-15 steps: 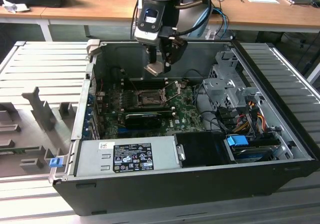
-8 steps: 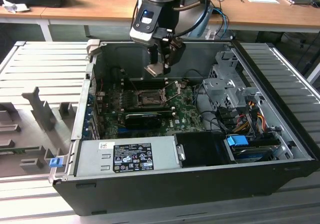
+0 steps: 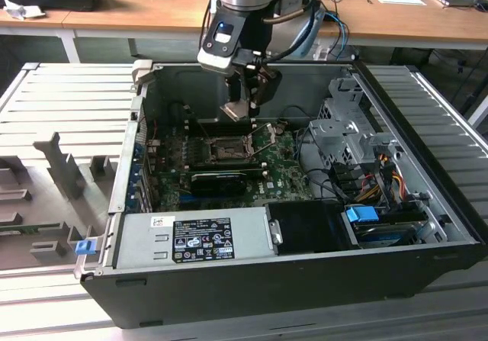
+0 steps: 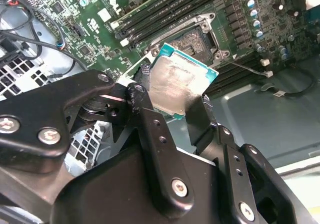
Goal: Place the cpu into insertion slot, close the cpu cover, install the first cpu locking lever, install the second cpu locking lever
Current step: 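Place the cpu into insertion slot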
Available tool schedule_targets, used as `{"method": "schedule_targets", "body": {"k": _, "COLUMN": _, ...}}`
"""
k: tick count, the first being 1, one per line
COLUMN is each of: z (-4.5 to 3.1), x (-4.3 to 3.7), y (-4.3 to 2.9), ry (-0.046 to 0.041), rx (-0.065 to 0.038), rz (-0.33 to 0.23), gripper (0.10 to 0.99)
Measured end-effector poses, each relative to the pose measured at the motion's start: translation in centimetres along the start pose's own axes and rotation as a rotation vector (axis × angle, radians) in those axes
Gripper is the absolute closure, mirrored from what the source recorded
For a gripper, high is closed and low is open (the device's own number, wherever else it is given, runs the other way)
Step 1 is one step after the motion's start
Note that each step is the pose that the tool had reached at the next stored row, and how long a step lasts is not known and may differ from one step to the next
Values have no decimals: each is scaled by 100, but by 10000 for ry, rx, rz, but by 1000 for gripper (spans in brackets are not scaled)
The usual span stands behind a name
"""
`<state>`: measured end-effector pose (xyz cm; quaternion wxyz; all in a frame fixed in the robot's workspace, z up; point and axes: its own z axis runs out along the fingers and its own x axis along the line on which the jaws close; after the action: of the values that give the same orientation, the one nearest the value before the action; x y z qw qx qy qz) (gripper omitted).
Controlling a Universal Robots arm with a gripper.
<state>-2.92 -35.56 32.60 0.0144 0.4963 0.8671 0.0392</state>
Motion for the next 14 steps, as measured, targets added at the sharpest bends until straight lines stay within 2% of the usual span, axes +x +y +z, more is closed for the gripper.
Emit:
{"method": "schedule_targets", "body": {"k": 1, "z": 16, "x": 0, "y": -2, "ry": -20, "rx": 5, "rz": 113, "gripper": 561}}
{"method": "schedule_targets", "body": {"k": 2, "z": 61, "x": -1, "y": -5, "ry": -62, "rx": -3, "rz": 636, "gripper": 561}}
{"method": "schedule_targets", "body": {"k": 7, "z": 153, "x": -2, "y": -13, "ry": -144, "rx": -16, "rz": 1636, "gripper": 561}}
{"method": "schedule_targets", "body": {"k": 14, "z": 373, "x": -5, "y": -31, "ry": -342, "rx": -49, "rz": 4053, "gripper": 561}}
